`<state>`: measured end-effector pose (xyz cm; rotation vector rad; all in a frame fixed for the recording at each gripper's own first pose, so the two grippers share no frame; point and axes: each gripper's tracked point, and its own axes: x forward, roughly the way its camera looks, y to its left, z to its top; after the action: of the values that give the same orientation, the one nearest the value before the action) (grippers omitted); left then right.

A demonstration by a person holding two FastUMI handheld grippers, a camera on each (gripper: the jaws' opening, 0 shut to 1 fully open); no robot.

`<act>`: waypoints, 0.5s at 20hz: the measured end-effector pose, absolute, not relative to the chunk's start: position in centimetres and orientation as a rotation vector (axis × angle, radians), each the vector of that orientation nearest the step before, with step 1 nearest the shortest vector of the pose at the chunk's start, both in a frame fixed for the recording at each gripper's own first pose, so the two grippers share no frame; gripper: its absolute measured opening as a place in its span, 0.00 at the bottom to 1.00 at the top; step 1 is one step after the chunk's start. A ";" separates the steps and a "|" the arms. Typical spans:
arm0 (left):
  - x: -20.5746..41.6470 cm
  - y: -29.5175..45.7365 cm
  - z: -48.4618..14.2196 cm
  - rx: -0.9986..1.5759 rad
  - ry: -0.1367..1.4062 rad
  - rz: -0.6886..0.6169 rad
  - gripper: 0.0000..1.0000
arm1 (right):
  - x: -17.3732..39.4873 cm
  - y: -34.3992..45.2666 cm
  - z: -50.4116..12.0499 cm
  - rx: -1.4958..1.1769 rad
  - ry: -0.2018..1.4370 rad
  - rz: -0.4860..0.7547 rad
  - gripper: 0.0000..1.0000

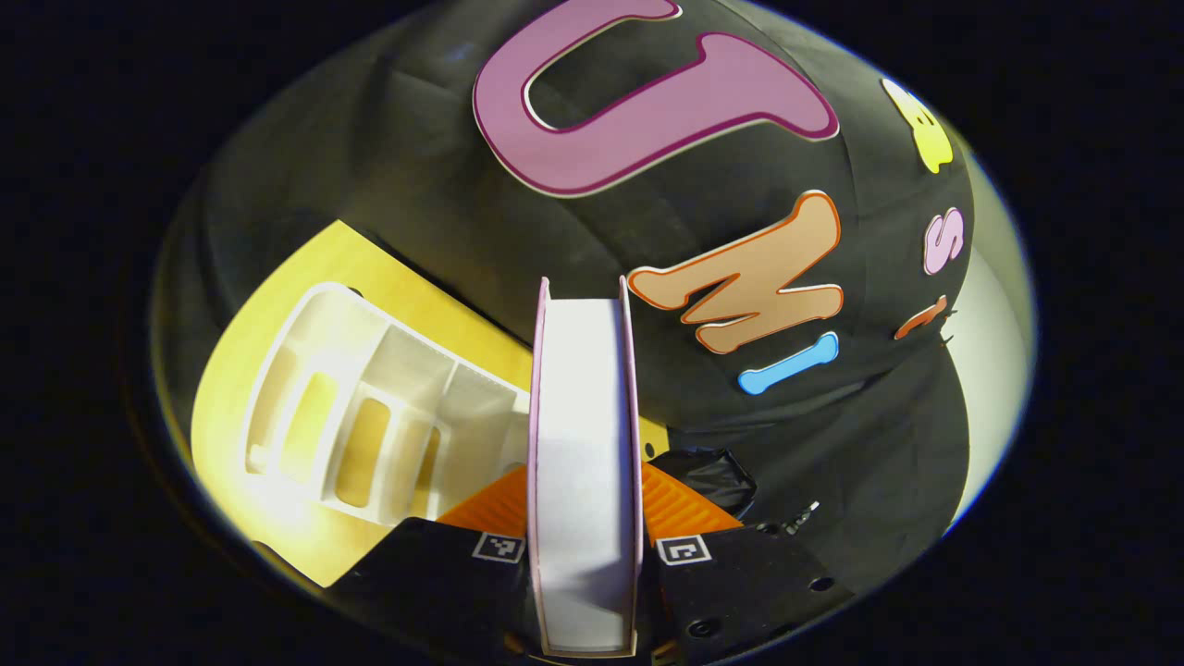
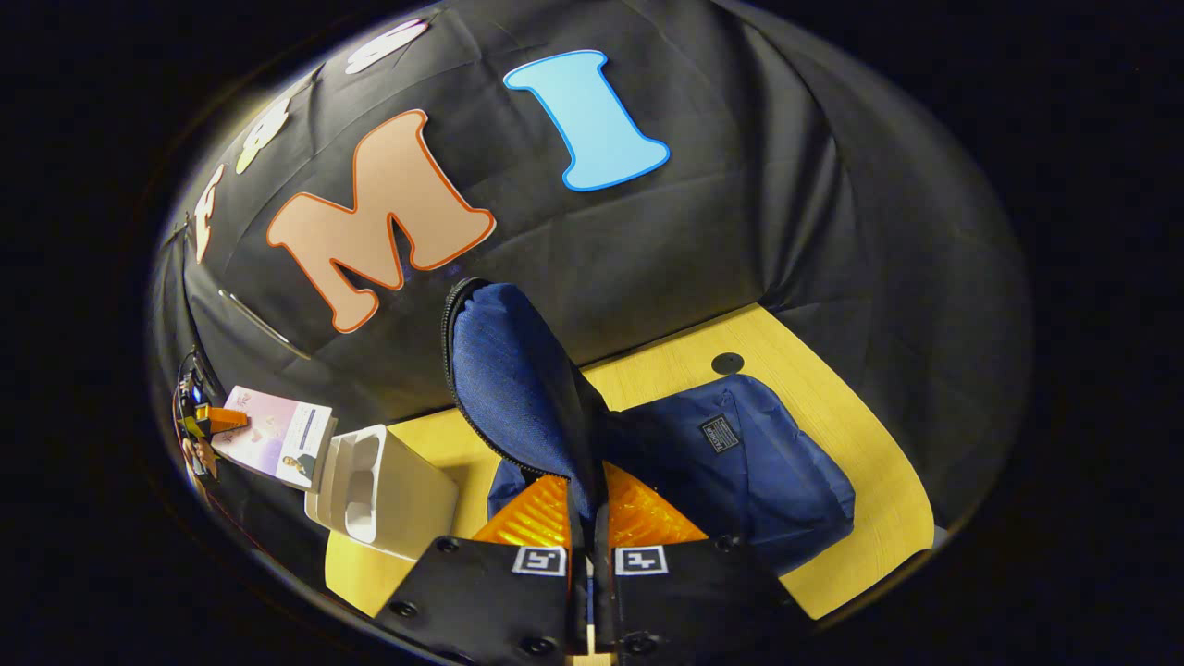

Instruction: Open the schoolbag, grab two books from the bookshelf and put them into the schoolbag.

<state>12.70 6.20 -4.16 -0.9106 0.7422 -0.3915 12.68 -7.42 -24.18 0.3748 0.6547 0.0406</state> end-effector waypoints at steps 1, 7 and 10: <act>12.6 5.2 -4.7 -0.916 0.746 -0.401 0.37 | 12.7 -7.4 -24.2 0.376 0.655 0.043 0.07; 12.4 -3.1 -6.3 -0.893 0.785 -0.492 0.36 | 12.9 -7.1 -24.2 0.377 0.655 0.063 0.05; 12.5 -6.8 -7.7 -0.886 0.829 -0.522 0.37 | 12.9 -7.3 -24.1 0.386 0.656 0.059 0.05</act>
<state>12.51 -6.81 -7.66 -0.8861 0.8287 -0.5216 12.94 -7.29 -24.14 0.3859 0.6556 0.0591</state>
